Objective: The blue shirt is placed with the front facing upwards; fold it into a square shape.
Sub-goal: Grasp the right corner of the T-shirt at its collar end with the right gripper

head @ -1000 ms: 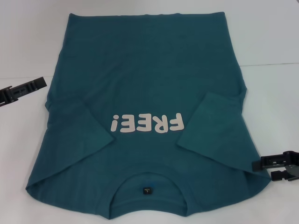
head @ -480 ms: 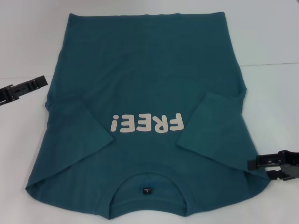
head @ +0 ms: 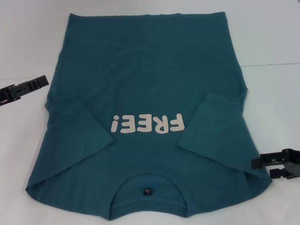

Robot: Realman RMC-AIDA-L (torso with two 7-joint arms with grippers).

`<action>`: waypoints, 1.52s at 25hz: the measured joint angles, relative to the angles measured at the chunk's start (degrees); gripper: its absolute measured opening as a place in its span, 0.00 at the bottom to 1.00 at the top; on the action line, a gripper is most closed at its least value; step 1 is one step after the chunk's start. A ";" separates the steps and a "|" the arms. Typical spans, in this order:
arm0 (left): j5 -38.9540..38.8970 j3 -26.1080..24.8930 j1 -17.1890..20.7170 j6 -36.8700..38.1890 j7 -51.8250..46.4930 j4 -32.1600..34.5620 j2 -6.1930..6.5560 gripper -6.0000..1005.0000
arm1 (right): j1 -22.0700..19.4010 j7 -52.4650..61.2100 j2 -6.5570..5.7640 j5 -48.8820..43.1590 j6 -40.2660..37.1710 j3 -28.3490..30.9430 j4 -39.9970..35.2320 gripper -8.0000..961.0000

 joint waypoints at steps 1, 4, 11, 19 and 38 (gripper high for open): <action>0.00 0.02 -0.02 -0.05 0.02 0.00 -0.02 0.82 | 0.01 0.00 -0.04 0.00 0.03 0.04 0.00 0.88; 0.00 0.04 -0.15 -0.12 0.06 0.00 -0.08 0.82 | 0.08 0.02 -0.08 0.00 0.03 0.12 0.00 0.88; 0.00 0.04 -0.51 -0.18 0.07 0.00 -0.17 0.82 | 0.07 0.53 -0.11 0.00 0.39 0.16 0.02 0.86; 0.00 0.03 -0.68 -0.68 0.50 0.00 -0.17 0.82 | 0.04 0.65 -0.11 -0.01 0.69 0.16 0.37 0.83; 0.00 0.03 -1.28 -0.77 0.54 -0.01 -0.17 0.82 | -0.02 0.45 0.06 -0.01 3.27 -0.09 3.47 0.83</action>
